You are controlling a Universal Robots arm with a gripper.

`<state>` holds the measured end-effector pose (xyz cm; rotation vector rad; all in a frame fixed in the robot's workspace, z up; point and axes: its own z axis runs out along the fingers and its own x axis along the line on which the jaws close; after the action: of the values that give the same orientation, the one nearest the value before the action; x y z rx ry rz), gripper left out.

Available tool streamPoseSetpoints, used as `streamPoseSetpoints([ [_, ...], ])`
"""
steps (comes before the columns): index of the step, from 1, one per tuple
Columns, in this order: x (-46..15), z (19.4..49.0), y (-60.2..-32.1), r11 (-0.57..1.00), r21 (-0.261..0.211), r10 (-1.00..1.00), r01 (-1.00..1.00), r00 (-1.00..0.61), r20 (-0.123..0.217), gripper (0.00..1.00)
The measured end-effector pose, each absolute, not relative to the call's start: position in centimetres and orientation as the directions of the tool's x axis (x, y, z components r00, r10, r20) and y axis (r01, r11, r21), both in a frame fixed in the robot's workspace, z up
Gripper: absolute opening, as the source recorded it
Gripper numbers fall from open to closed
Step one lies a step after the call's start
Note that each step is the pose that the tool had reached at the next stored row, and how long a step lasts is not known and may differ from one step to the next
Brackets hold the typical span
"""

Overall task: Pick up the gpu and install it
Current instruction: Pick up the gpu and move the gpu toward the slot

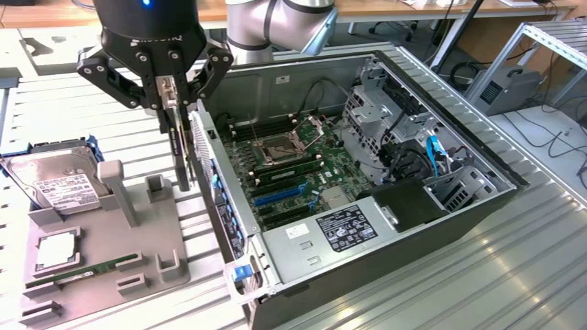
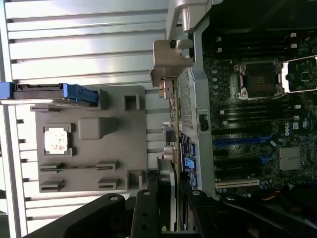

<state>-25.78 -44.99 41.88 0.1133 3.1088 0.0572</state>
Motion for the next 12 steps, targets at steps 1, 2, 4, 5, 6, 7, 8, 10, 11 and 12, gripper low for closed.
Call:
streamPoseSetpoints([
  [1, -25.72, 41.89, -44.99, 0.997, 0.038, 0.073, 0.072, -0.997, -0.029, 0.27],
  [2, -25.66, 41.89, -44.98, 0.997, 0.038, 0.073, 0.072, -0.997, -0.029, 0.27],
  [4, -25.52, 41.89, -44.98, 0.997, 0.038, 0.073, 0.072, -0.997, -0.029, 0.27],
  [5, -25.46, 41.89, -44.98, 0.997, 0.038, 0.073, 0.072, -0.997, -0.029, 0.27],
  [6, -25.38, 41.89, -44.98, 0.997, 0.038, 0.073, 0.072, -0.997, -0.029, 0.27],
  [7, -25.33, 41.88, -44.98, 0.997, 0.038, 0.073, 0.072, -0.997, -0.029, 0.27],
  [8, -25.26, 41.88, -44.98, 0.997, 0.038, 0.073, 0.072, -0.997, -0.029, 0.27],
  [10, -25.12, 41.89, -44.98, 0.997, 0.038, 0.073, 0.072, -0.997, -0.029, 0.27],
  [11, -25.06, 41.89, -44.98, 0.997, 0.038, 0.073, 0.072, -0.997, -0.029, 0.27],
  [12, -25.0, 41.89, -44.99, 0.997, 0.038, 0.073, 0.072, -0.997, -0.029, 0.27],
])
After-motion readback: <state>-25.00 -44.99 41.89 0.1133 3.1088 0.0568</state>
